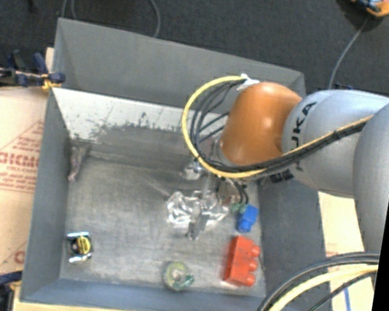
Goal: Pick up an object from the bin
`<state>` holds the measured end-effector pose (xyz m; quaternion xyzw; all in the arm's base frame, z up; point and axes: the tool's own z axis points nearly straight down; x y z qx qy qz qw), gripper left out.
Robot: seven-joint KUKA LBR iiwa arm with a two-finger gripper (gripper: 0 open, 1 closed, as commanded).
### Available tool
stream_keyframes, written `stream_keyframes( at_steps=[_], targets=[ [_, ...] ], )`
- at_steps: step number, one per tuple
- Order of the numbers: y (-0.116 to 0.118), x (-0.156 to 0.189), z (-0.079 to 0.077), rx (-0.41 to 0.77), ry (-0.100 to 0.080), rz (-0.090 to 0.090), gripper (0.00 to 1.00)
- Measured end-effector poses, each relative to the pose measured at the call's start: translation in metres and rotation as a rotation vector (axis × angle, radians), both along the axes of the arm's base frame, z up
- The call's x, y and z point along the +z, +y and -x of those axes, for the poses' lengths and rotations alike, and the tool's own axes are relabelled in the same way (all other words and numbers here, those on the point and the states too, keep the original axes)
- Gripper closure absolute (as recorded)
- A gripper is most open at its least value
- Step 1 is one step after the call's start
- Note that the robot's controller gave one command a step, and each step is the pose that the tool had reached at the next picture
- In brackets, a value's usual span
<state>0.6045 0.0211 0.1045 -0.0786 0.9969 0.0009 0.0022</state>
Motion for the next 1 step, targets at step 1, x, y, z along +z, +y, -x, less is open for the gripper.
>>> stream_keyframes(
  at_steps=[1],
  targets=[
    [0.0000,0.0000,0.0000,-0.002,0.000,0.000,1.00]
  ],
)
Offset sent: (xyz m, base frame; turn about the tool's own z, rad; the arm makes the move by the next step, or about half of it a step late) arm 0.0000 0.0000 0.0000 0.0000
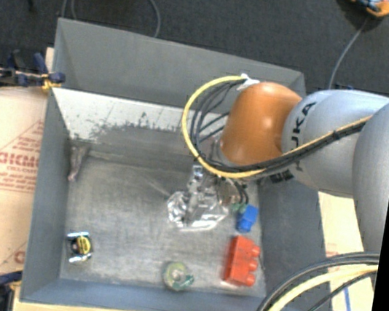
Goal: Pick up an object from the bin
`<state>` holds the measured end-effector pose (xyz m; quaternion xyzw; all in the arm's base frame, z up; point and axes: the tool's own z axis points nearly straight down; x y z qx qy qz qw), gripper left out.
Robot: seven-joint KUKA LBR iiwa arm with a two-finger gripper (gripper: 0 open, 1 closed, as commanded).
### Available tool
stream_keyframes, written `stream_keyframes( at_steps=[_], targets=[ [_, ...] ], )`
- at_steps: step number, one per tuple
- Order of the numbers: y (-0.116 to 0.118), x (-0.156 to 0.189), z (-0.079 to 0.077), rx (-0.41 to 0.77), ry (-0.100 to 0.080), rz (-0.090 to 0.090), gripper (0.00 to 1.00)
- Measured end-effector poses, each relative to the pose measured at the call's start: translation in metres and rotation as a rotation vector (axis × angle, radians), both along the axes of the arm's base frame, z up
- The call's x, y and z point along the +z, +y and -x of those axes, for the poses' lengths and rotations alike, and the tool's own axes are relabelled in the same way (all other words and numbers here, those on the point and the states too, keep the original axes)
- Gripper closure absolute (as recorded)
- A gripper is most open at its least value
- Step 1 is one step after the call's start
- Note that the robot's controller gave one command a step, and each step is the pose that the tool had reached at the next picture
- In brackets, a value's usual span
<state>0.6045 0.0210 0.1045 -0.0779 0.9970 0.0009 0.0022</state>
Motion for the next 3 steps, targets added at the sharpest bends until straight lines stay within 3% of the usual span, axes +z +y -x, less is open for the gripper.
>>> stream_keyframes(
  at_steps=[1,2,3],
  targets=[
    [0.000,0.000,0.000,0.000,0.000,0.000,0.00],
    [0.000,0.000,0.000,-0.001,0.000,0.000,1.00],
    [-0.006,0.267,0.004,0.218,-0.007,0.005,1.00]
  ],
)
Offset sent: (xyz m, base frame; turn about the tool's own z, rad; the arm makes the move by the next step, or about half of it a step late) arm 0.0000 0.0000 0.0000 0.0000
